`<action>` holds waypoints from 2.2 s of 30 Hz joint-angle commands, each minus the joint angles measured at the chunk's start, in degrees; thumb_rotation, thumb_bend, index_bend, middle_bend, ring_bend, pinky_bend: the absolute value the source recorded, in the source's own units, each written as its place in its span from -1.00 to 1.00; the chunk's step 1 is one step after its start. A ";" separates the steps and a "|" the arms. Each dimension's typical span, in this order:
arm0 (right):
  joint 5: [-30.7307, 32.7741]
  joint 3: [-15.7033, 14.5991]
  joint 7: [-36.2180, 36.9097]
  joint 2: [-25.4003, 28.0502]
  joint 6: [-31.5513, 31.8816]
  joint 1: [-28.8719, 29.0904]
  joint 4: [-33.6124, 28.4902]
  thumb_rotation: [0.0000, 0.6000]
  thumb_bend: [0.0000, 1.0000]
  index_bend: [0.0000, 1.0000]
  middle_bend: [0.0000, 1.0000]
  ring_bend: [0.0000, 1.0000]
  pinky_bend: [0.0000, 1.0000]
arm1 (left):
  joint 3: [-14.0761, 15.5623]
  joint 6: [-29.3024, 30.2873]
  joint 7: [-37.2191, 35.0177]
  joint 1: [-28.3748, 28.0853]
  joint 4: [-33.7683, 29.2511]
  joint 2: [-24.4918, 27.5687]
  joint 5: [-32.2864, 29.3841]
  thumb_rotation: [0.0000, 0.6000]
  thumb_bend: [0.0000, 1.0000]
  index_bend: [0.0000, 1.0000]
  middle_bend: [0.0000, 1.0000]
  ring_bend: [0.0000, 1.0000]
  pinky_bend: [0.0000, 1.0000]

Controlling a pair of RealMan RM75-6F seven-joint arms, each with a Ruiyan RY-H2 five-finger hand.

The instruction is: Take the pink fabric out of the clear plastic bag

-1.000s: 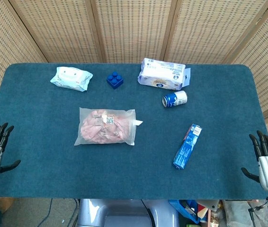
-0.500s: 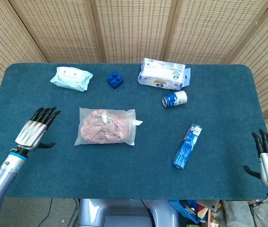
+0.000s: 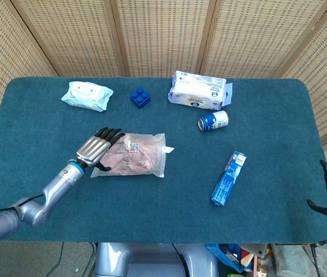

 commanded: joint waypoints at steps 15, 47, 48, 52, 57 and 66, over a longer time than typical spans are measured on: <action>1.63 0.30 1.58 -0.18 -1.41 0.20 1.31 1.00 -1.00 -1.00 -1.00 -1.00 -1.00 | -0.36 -11.99 -8.80 -8.92 10.70 -8.13 -4.78 1.00 -0.19 -0.79 -0.56 -0.50 -0.19; -5.85 5.23 41.06 16.88 -16.99 9.92 -5.22 1.00 -1.00 -0.57 -1.00 -1.00 -1.00 | 3.12 48.56 -48.72 -6.15 48.31 -30.31 16.69 1.00 0.18 0.23 0.14 0.13 0.28; -5.66 5.70 42.17 17.55 -17.86 10.70 -5.65 1.00 -1.00 -0.52 -1.00 -1.00 -1.00 | 3.36 49.15 -48.80 -6.65 49.25 -30.65 16.89 1.00 0.18 0.23 0.14 0.13 0.28; -4.40 7.84 49.44 20.31 -23.52 14.73 -7.45 1.00 -1.00 -0.41 -1.00 -1.00 -1.00 | 3.91 50.57 -48.89 -8.50 51.62 -31.70 17.09 1.00 0.18 0.23 0.14 0.13 0.28; -4.27 9.30 56.40 22.19 -29.94 19.22 -8.45 1.00 -1.00 -0.34 -1.00 -1.00 -1.00 | 4.22 50.37 -48.68 -10.71 53.05 -32.53 16.70 1.00 0.18 0.23 0.14 0.13 0.28; -4.73 9.85 60.94 20.63 -33.82 23.66 -8.19 1.00 -1.00 -0.27 -1.00 -1.00 -1.00 | 4.17 47.94 -47.26 -14.64 55.32 -34.37 15.08 1.00 0.18 0.23 0.14 0.13 0.28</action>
